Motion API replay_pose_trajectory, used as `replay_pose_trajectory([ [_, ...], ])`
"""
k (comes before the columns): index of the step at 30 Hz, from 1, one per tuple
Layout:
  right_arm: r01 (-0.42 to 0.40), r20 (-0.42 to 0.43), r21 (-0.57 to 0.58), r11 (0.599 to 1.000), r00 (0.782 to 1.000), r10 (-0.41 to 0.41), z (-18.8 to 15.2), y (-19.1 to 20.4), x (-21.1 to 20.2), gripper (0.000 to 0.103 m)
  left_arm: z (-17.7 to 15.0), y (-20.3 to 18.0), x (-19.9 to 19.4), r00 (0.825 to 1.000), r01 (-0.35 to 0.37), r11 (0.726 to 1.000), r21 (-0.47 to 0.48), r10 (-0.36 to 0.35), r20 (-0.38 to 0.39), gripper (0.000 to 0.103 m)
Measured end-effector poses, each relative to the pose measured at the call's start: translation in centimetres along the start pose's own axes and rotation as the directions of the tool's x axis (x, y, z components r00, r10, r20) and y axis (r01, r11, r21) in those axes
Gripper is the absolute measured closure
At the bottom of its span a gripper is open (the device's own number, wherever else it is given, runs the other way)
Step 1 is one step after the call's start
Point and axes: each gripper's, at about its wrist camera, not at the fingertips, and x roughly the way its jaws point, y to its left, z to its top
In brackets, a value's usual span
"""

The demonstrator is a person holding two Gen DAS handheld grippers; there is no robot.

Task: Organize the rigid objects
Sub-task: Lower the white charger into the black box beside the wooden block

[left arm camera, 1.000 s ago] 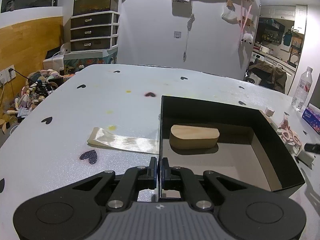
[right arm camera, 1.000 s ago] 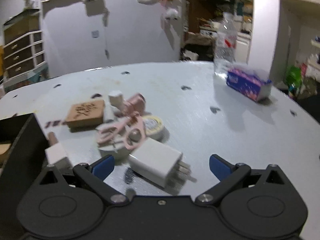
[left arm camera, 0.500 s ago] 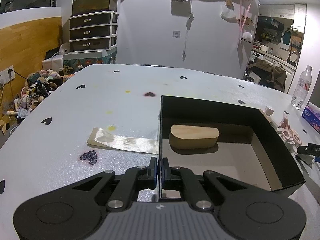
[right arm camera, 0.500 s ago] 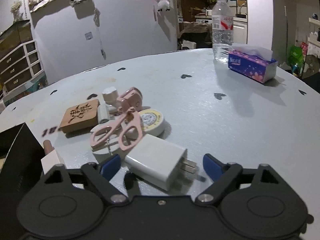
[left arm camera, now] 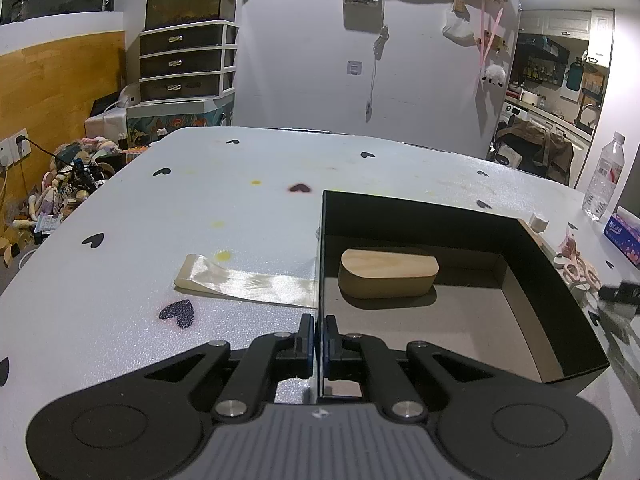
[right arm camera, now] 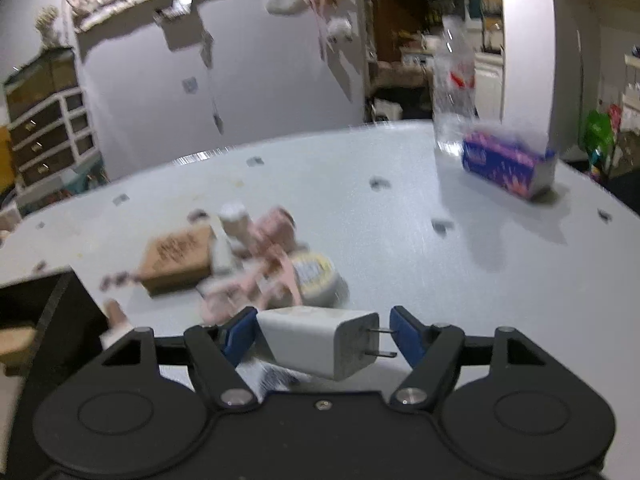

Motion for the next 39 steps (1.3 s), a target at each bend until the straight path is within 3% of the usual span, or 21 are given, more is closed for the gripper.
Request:
replay_pose_trajectory([
  [5, -0.121, 0.066, -0.046, 0.992, 0.990, 0.124, 1.9, 2.5, -2.4, 0.030, 0.0, 0.0, 0.0, 1.000, 0.000, 1.000, -0.001, 0.000, 0.000, 0.099],
  [9, -0.272, 0.052, -0.114, 0.956, 0.959, 0.279, 2.8, 5.7, -3.4, 0.030, 0.0, 0.0, 0.0, 1.000, -0.001, 1.000, -0.001, 0.001, -0.002, 0.099],
  [15, -0.471, -0.042, -0.203, 0.858, 0.880, 0.473, 3.3, 11.4, -3.7, 0.030, 0.1, -0.1, -0.1, 1.000, -0.006, 1.000, 0.001, 0.006, 0.007, 0.099],
  [18, -0.555, -0.139, -0.201, 0.807, 0.832, 0.537, 3.2, 14.1, -3.0, 0.030, 0.1, -0.2, -0.1, 1.000, -0.009, 1.000, 0.004, 0.009, 0.007, 0.099],
  [21, -0.612, -0.231, -0.170, 0.773, 0.787, 0.572, 2.8, 16.4, -2.0, 0.030, 0.0, -0.4, -0.1, 1.000, -0.011, 1.000, 0.003, 0.011, 0.007, 0.099],
  [28, -0.639, -0.365, -0.146, 0.755, 0.744, 0.560, 0.8, 21.0, 0.5, 0.030, 0.0, -0.3, -0.1, 1.000, -0.008, 1.000, -0.004, 0.008, 0.000, 0.099],
  [39, -0.645, -0.442, -0.017, 0.764, 0.690, 0.573, -0.4, 23.0, 2.7, 0.028, 0.2, -0.6, 0.0, 1.000, -0.016, 1.000, 0.011, 0.016, -0.006, 0.099],
])
